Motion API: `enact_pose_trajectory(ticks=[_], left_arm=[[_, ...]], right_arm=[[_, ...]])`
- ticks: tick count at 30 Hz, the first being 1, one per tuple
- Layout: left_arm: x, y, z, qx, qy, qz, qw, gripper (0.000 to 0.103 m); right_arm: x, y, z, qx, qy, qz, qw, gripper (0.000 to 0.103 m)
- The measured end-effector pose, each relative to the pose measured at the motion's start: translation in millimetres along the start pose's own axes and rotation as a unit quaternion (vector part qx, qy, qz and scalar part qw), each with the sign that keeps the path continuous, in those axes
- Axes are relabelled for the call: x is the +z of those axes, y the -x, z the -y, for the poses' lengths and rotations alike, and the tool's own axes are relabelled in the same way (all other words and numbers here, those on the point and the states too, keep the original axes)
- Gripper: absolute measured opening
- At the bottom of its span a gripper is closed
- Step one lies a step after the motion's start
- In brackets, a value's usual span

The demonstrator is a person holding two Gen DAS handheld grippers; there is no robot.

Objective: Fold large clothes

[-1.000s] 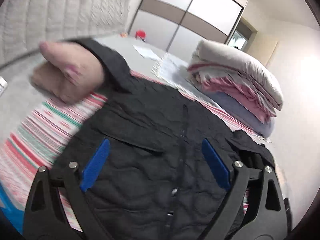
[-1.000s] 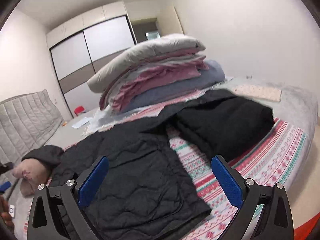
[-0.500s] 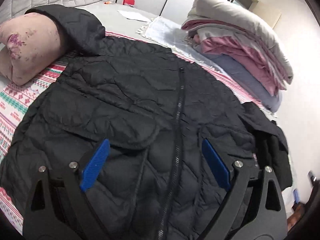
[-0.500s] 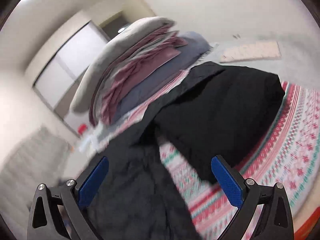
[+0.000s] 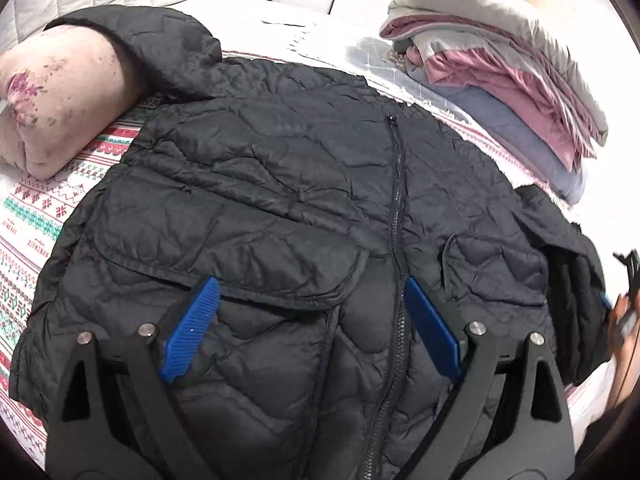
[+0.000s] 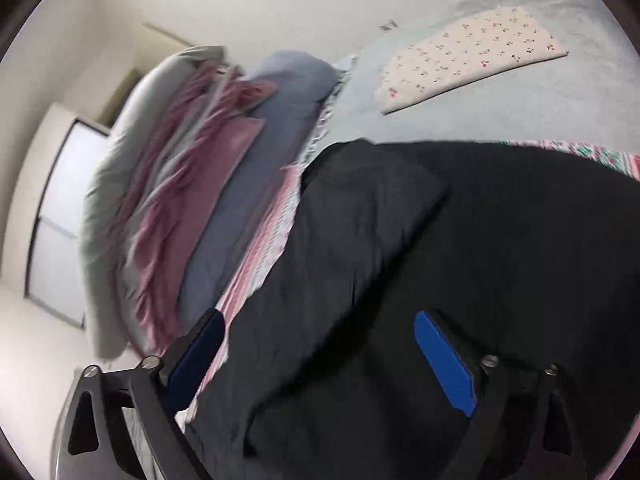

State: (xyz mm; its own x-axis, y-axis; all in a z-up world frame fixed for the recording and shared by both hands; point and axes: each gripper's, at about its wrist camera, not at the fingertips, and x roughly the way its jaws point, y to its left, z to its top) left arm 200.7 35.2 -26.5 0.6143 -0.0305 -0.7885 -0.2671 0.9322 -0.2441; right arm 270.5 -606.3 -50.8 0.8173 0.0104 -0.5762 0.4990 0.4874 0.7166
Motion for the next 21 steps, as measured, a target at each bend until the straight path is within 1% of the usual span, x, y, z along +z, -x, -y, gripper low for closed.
enact_pose_trajectory(ticks=[1,2,3,4,5,7,8,10,13,16,17,18,19,21], left_arm=[[0,-3,2,0.002,-0.006,-0.001,1.0000,0.093],[1,-4,3,0.003,-0.009,-0.003,0.9999,0.093],[1,-8,4,0.006,-0.014,-0.004,0.9999,0.093],[2,-9,3,0.008,-0.016,-0.005,0.9998,0.093],[2,-11,3,0.011,-0.016,-0.006,0.9998,0.093],[3,-14,0,0.013,-0.014,-0.008,0.9998,0.093],[4,-14,-2,0.014,-0.012,-0.007,0.9998,0.093],[5,-13,-6,0.011,-0.005,-0.006,0.9999,0.093],[8,-10,-10,-0.001,-0.001,-0.003,1.0000,0.093],[10,-10,-13,-0.007,-0.005,-0.004,1.0000,0.093],[10,-10,-16,-0.008,-0.004,-0.004,0.9999,0.093],[12,-10,-19,-0.008,0.000,-0.005,1.0000,0.093],[12,-10,-22,-0.007,0.005,-0.006,0.9999,0.093],[16,-10,-29,-0.006,0.018,-0.005,0.9998,0.093]], right_arm=[[5,-6,0,-0.016,0.002,-0.001,1.000,0.080],[10,-15,-2,-0.047,0.009,-0.006,0.999,0.064],[14,-26,-4,-0.081,0.022,-0.016,0.996,0.043],[17,-33,-4,-0.103,0.033,-0.022,0.994,0.030],[18,-38,-6,-0.125,0.045,-0.021,0.991,0.011],[20,-35,-13,-0.132,0.064,0.003,0.989,0.006],[21,-32,-24,-0.138,0.088,0.023,0.986,0.005],[22,-27,-42,-0.155,0.128,0.050,0.978,0.004],[22,-13,-78,-0.181,0.180,0.101,0.962,0.003],[13,0,-112,-0.200,0.213,0.136,0.947,0.003],[6,4,-128,-0.208,0.235,0.154,0.937,0.003],[-3,7,-145,-0.206,0.264,0.172,0.927,0.003],[-10,8,-159,-0.196,0.288,0.181,0.920,0.003],[-45,11,-200,-0.138,0.354,0.187,0.906,0.003]])
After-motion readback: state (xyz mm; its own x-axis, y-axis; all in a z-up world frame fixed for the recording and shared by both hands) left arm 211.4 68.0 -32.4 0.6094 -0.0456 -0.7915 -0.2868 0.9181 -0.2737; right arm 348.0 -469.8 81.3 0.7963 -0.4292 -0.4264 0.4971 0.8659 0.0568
